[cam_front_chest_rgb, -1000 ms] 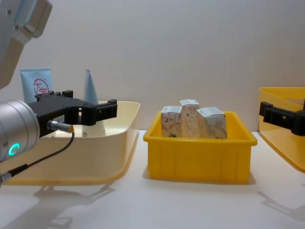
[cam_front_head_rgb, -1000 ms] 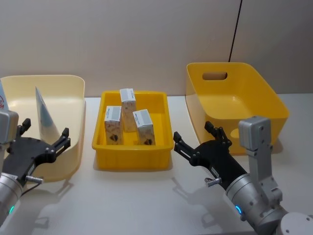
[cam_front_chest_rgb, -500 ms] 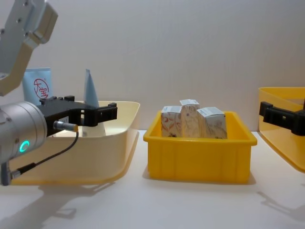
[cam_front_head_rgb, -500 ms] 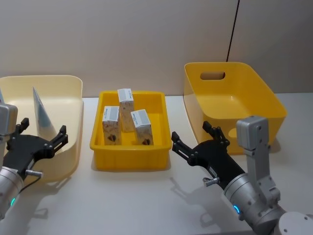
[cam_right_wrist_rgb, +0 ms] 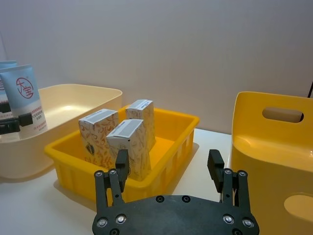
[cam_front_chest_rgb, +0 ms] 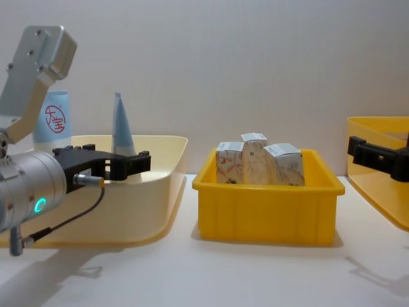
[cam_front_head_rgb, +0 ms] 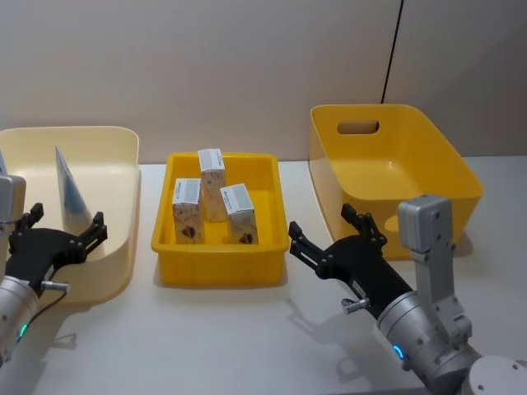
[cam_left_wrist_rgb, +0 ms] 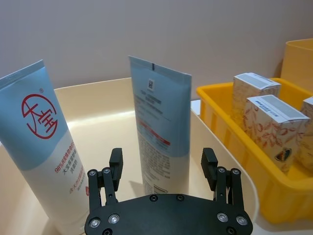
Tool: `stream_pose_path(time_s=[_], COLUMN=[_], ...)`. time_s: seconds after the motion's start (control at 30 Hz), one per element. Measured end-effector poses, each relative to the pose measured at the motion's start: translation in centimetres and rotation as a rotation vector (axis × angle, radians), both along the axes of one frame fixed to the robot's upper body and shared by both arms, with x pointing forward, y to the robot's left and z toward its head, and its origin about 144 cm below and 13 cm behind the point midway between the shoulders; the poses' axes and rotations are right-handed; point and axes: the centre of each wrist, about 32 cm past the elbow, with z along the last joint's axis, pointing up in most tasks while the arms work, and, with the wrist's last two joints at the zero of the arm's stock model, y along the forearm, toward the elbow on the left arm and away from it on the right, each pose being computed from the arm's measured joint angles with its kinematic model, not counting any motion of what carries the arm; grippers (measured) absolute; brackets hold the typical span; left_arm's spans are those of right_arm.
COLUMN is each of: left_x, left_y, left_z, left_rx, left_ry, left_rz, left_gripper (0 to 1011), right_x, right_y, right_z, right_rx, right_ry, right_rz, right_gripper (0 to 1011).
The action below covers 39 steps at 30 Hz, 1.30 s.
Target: Bimanual collaborative sorting of washing and personal care products
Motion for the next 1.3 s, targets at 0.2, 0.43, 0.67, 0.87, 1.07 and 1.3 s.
stream_pose_path(time_s=[0.2, 0.43, 0.67, 0.87, 1.07, 1.3], left_x=[0.9, 1.7, 2.3, 2.4, 2.3, 2.3], left_y=[0.2, 0.2, 0.0, -0.4, -0.9, -1.2], left_z=[-0.3, -0.4, -0.2, 0.2, 0.6, 0.9], left_rx=[-0.001, 0.003, 0.000, -0.007, -0.016, -0.022], left_ry=[-0.001, -0.007, -0.010, -0.012, -0.012, -0.013], left_rz=[0.019, 0.026, 0.002, -0.041, -0.076, -0.100], left_gripper=[1003, 1003, 1004, 1003, 1003, 848], right_x=[0.0, 0.0, 0.0, 0.0, 0.0, 0.0], right_y=[0.0, 0.0, 0.0, 0.0, 0.0, 0.0], right_z=[0.0, 0.0, 0.0, 0.0, 0.0, 0.0], right_rx=[0.000, 0.000, 0.000, 0.000, 0.000, 0.000], right_ry=[0.000, 0.000, 0.000, 0.000, 0.000, 0.000], right_rz=[0.000, 0.000, 0.000, 0.000, 0.000, 0.000], right_gripper=[1001, 1001, 1001, 1001, 1001, 1001])
